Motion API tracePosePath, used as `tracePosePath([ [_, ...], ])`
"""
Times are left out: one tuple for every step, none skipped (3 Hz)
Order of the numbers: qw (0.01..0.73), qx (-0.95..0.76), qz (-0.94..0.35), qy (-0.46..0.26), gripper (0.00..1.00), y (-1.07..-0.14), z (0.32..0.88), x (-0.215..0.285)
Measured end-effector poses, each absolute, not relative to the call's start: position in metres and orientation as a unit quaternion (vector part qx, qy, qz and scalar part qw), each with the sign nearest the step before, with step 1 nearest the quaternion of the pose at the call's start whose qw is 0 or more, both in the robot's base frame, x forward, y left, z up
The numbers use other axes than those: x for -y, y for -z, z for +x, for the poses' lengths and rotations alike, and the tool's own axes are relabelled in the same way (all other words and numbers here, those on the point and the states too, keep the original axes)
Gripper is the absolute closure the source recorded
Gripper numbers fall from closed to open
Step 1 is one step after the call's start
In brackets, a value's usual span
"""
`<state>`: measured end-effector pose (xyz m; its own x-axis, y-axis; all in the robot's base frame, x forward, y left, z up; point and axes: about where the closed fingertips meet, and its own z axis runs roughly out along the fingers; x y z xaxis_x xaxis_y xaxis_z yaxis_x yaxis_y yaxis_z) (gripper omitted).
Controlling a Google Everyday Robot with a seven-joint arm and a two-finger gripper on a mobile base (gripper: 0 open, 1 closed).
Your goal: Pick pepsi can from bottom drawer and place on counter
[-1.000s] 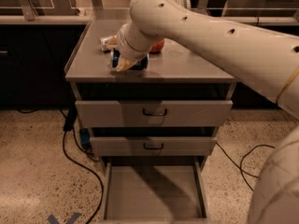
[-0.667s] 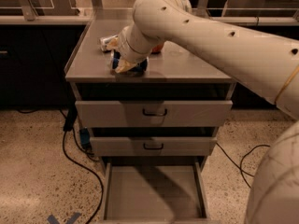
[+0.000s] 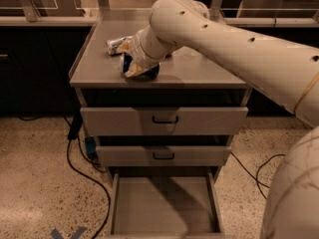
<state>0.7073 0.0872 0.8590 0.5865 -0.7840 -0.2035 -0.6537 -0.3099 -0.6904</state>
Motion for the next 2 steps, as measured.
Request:
tracePosePath([
  [0.382, -0.447, -0.805, 0.085, 0.81, -0.8590, 0.7073, -0.0872],
  [0.382, -0.447, -0.805, 0.085, 0.59, -0.8590, 0.7073, -0.0872],
])
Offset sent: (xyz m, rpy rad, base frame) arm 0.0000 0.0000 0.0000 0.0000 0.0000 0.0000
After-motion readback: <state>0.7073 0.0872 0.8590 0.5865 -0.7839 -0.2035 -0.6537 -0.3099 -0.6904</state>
